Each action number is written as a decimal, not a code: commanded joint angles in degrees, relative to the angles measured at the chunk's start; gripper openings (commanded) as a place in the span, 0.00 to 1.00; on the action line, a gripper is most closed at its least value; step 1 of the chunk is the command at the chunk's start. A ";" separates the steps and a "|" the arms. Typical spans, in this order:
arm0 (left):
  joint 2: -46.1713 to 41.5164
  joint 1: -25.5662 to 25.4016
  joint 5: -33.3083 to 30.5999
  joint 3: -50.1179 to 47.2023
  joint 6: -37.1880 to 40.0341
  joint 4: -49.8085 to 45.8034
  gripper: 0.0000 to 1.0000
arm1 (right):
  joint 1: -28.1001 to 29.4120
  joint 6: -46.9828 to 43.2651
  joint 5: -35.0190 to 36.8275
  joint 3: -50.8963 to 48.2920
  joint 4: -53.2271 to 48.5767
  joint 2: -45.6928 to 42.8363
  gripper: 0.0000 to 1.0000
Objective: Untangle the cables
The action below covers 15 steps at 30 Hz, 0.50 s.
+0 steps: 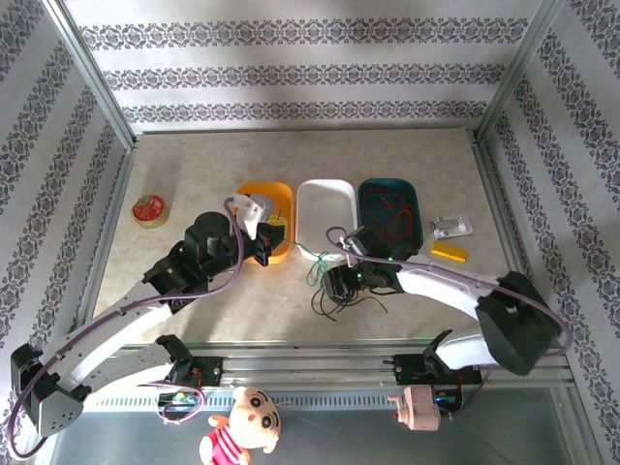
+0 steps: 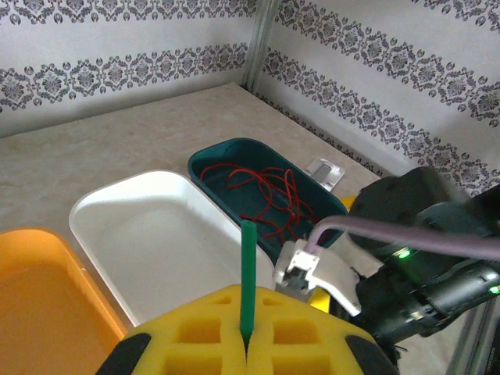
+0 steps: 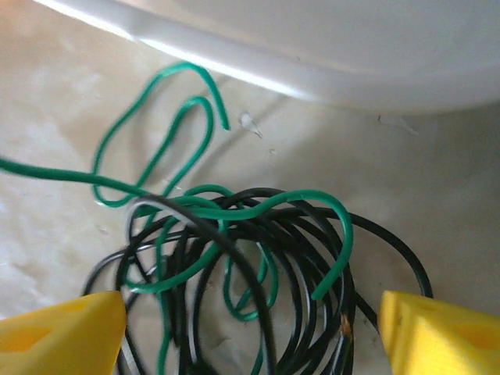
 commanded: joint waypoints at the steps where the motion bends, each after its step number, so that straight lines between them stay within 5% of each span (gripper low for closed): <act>1: -1.61 0.67 -0.12 2.93 0.54 -0.83 0.00 | 0.19 0.76 5.23 2.49 -3.43 3.70 0.83; 7: -5.86 0.71 -14.32 3.95 -0.03 -0.46 0.00 | -0.23 2.17 4.73 1.67 -3.92 6.06 0.82; 15: -9.87 0.74 -14.92 8.44 2.22 0.30 0.00 | -3.81 3.54 1.95 -1.02 -2.55 5.70 0.81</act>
